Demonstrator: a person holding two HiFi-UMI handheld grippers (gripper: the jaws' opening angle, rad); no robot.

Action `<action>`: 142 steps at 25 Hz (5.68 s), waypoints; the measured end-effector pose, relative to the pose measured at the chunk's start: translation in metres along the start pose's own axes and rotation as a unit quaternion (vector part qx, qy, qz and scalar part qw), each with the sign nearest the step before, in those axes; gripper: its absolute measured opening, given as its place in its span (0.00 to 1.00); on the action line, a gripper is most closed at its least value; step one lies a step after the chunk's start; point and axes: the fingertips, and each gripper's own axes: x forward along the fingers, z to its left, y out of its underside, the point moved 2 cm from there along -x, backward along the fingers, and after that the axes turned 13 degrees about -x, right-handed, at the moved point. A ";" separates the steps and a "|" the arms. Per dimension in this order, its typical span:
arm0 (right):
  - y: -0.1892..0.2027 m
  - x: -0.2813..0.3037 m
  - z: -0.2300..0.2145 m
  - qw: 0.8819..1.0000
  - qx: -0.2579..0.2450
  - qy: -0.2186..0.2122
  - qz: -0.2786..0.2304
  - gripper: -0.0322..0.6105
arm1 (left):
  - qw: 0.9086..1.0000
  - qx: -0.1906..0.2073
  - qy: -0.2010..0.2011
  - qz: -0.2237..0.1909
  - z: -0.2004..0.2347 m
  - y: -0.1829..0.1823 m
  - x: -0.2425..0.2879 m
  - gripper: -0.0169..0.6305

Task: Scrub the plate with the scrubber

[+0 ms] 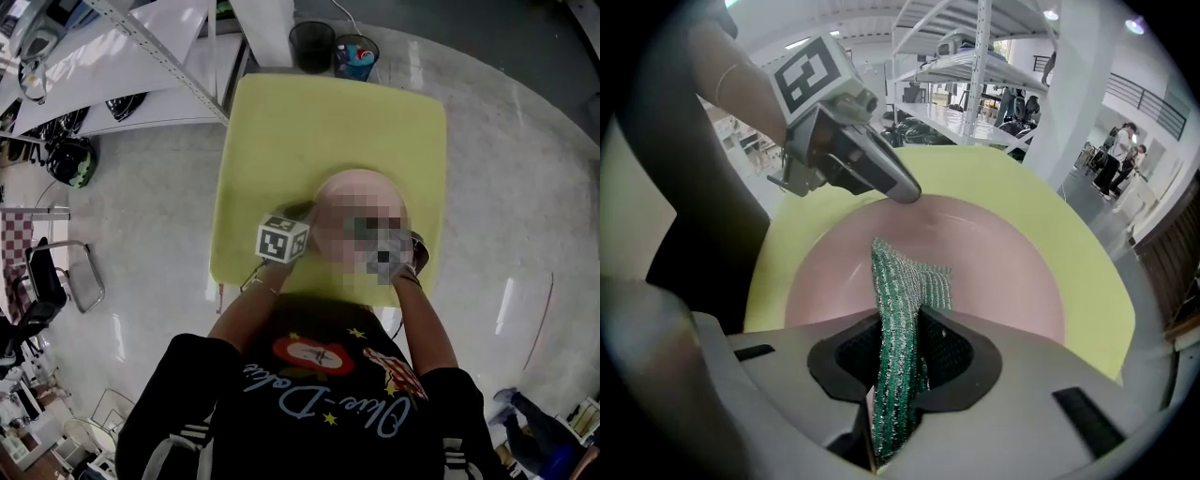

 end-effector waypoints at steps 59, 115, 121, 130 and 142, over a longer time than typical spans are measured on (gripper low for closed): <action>-0.007 -0.003 -0.063 0.983 -0.181 0.037 -0.019 0.15 | 1.000 0.013 -0.009 0.006 0.001 0.000 0.000 0.07; -0.033 -0.042 0.028 0.978 0.142 0.045 -0.145 0.15 | 0.996 0.024 0.049 -0.072 -0.005 -0.027 -0.038 0.06; -0.047 -0.066 0.010 0.951 0.202 0.111 -0.207 0.15 | 0.991 0.030 0.082 -0.103 -0.022 -0.038 -0.066 0.03; -0.064 -0.122 -0.013 0.905 0.258 0.192 -0.279 0.15 | 0.979 0.115 0.101 -0.134 -0.052 -0.070 -0.109 0.03; -0.077 -0.193 -0.035 0.842 0.285 0.274 -0.366 0.15 | 0.958 0.179 0.122 -0.189 -0.098 -0.103 -0.149 0.03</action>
